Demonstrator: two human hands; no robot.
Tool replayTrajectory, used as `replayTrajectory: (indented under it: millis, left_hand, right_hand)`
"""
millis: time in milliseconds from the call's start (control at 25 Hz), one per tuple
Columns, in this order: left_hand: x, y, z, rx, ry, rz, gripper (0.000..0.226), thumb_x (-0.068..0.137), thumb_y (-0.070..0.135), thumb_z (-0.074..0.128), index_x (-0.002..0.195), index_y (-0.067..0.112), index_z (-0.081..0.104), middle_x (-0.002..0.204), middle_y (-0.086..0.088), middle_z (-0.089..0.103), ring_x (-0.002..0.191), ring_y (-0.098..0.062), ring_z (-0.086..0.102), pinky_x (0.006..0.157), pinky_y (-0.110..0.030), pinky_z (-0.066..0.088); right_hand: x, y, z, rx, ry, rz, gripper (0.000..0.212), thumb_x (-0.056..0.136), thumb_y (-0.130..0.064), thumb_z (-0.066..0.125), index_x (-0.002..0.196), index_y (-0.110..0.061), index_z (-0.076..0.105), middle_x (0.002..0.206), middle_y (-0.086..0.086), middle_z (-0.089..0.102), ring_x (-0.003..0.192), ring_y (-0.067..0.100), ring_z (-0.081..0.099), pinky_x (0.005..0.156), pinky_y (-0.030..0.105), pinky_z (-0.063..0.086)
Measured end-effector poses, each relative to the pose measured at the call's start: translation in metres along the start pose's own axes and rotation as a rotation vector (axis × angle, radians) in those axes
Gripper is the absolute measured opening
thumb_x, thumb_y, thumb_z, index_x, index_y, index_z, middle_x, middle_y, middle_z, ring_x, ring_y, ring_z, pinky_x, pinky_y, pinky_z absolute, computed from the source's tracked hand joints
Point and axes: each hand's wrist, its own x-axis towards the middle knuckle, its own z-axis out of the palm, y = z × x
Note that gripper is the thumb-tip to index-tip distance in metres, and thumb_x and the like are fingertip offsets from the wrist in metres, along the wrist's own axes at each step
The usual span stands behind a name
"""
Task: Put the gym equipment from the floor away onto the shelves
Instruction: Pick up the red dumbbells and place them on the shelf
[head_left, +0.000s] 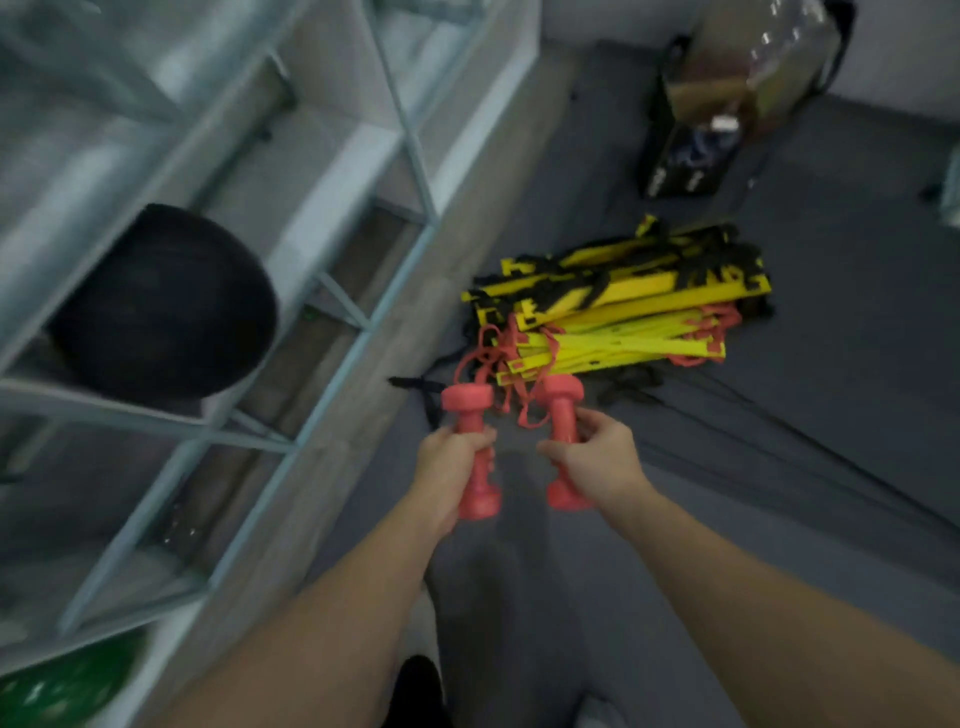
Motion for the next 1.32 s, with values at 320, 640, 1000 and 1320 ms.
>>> replayTrajectory:
  millis: [320, 640, 1000, 1320]
  left_hand:
    - [-0.149, 0.061, -0.209, -0.329, 0.381, 0.116, 0.005, 0.087, 0.012, 0.069, 0.084, 0.011, 0.065, 0.067, -0.005, 0.062, 0.056, -0.016, 0.054, 0.055, -0.025, 0.045]
    - [-0.202, 0.106, -0.402, -0.606, 0.677, 0.139, 0.005, 0.085, 0.015, 0.067, 0.082, 0.012, 0.065, 0.074, -0.008, 0.064, 0.063, -0.021, 0.06, 0.063, -0.034, 0.055]
    - [-0.137, 0.122, -0.524, -0.393, 0.73, 0.137, 0.021, 0.083, 0.02, 0.076, 0.072, 0.011, 0.061, 0.069, -0.007, 0.058, 0.06, -0.022, 0.059, 0.047, -0.028, 0.054]
    - [-0.082, 0.132, -0.553, -0.377, 0.826, 0.07, 0.021, 0.078, 0.022, 0.081, 0.074, 0.008, 0.066, 0.062, -0.005, 0.062, 0.033, -0.007, 0.059, 0.035, -0.02, 0.047]
  right_hand:
    - [-0.123, -0.148, 0.147, -0.309, -0.552, -0.333, 0.024, 0.077, 0.001, 0.072, 0.101, -0.002, 0.072, 0.077, 0.005, 0.061, 0.069, 0.016, 0.051, 0.064, 0.029, 0.041]
    - [-0.234, -0.227, 0.329, -0.354, -0.765, -0.457, 0.007, 0.083, -0.01, 0.066, 0.081, -0.013, 0.071, 0.06, 0.001, 0.058, 0.051, 0.013, 0.053, 0.056, 0.028, 0.046]
    - [-0.24, -0.273, 0.495, -0.62, -0.697, -0.686, 0.022, 0.089, -0.019, 0.069, 0.11, -0.016, 0.068, 0.087, 0.0, 0.066, 0.066, 0.009, 0.06, 0.047, 0.014, 0.036]
    - [-0.203, -0.272, 0.553, -0.758, -0.549, -0.669, 0.027, 0.09, -0.027, 0.067, 0.115, -0.018, 0.067, 0.1, 0.008, 0.073, 0.076, 0.026, 0.064, 0.06, 0.023, 0.043]
